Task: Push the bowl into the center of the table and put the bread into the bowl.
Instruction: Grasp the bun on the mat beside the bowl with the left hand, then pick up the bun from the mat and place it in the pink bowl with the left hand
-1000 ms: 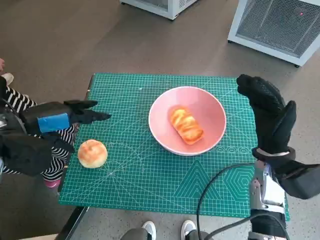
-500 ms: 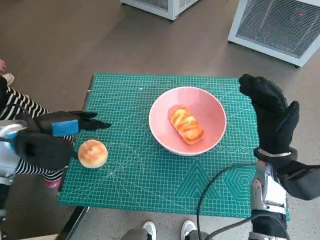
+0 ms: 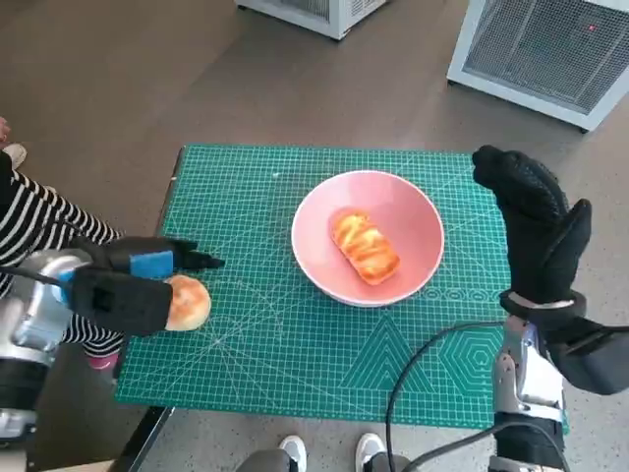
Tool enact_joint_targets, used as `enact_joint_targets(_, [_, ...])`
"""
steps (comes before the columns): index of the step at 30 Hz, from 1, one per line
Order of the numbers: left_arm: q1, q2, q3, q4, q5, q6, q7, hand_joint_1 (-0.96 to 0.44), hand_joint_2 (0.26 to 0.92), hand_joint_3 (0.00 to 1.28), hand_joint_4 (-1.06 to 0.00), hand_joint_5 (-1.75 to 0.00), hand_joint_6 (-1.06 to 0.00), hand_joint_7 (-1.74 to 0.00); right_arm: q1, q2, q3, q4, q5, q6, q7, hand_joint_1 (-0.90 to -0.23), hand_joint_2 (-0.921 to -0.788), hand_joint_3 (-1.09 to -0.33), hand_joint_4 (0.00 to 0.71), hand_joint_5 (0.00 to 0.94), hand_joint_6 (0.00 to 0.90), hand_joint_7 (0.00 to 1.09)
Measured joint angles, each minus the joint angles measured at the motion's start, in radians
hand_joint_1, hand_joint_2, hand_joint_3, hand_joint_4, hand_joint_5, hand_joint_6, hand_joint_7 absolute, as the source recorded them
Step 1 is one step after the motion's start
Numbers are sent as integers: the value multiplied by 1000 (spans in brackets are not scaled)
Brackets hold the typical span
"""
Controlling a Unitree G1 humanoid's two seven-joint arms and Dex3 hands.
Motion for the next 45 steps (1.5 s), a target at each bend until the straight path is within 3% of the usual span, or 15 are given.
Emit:
enact_joint_targets(8, [-53,-18,-50,113,48,-43,33,-106,285,853,-375,-30,-520,-48,0,1,0,1,-1,-4,0,-693,-921,-731,154,0,64,465])
enact_joint_targets(11, [-72,-17,-66,137,69,-51,37,-110,310,845,-486,-33,-615,-70,0,1,0,1,-1,-4,0,-693,-921,-731,154,0,64,465])
enact_joint_targets(15, [-84,-17,-79,146,77,-51,36,-82,356,853,-712,-68,-777,-141,0,1,0,1,-1,-4,0,-693,-921,-731,154,0,64,465])
enact_joint_targets(17, [-86,-17,-81,145,77,-51,33,-71,384,841,-821,-77,-809,-242,0,1,0,1,-1,-4,0,-693,-921,-731,154,0,64,465])
enact_joint_targets(18, [-87,-17,-82,145,77,-53,31,-66,404,834,-888,-106,-794,-383,0,1,0,1,-1,-4,0,-693,-921,-731,154,0,64,465])
enact_joint_targets(19, [-88,-16,-82,144,76,-55,31,-178,535,666,-950,-169,-750,-704,0,1,0,1,-1,-4,0,-693,-921,-731,154,0,64,465])
enact_joint_targets(20, [-89,-15,-81,144,75,-59,32,-217,603,566,-951,-230,-734,-811,0,1,0,1,-1,-4,0,-693,-921,-731,154,0,64,465])
enact_joint_targets(22, [-91,-11,-78,141,71,-73,33,-308,785,289,-895,-557,-701,-1062,0,1,0,1,-1,-4,0,-693,-921,-731,154,0,64,465])
enact_joint_targets(23, [-92,-9,-75,139,68,-82,35,-197,810,228,-862,-734,-690,-1084,0,1,0,1,-1,-4,0,-693,-921,-731,154,0,64,465])
enact_joint_targets(26, [-93,-5,-62,129,59,-105,42,-65,841,155,-814,-941,-685,-1114,0,1,0,1,-1,-4,0,-693,-921,-731,154,0,64,465])
enact_joint_targets(29, [-93,-2,-48,102,47,-110,43,-22,854,129,-784,-1017,-688,-1128,0,1,0,1,-1,-4,-1,-693,-921,-731,154,0,64,465])
enact_joint_targets(39, [-100,26,59,-72,-82,-60,-35,1,875,87,-769,-1060,-695,-1119,0,1,0,3,-1,-3,-2,-695,-921,-729,155,0,64,465])
enact_joint_targets(45, [-155,20,127,-107,-188,-91,-33,2,877,81,-784,-1070,-688,-1104,-1,1,1,4,-1,0,-2,-695,-921,-727,155,0,64,465])
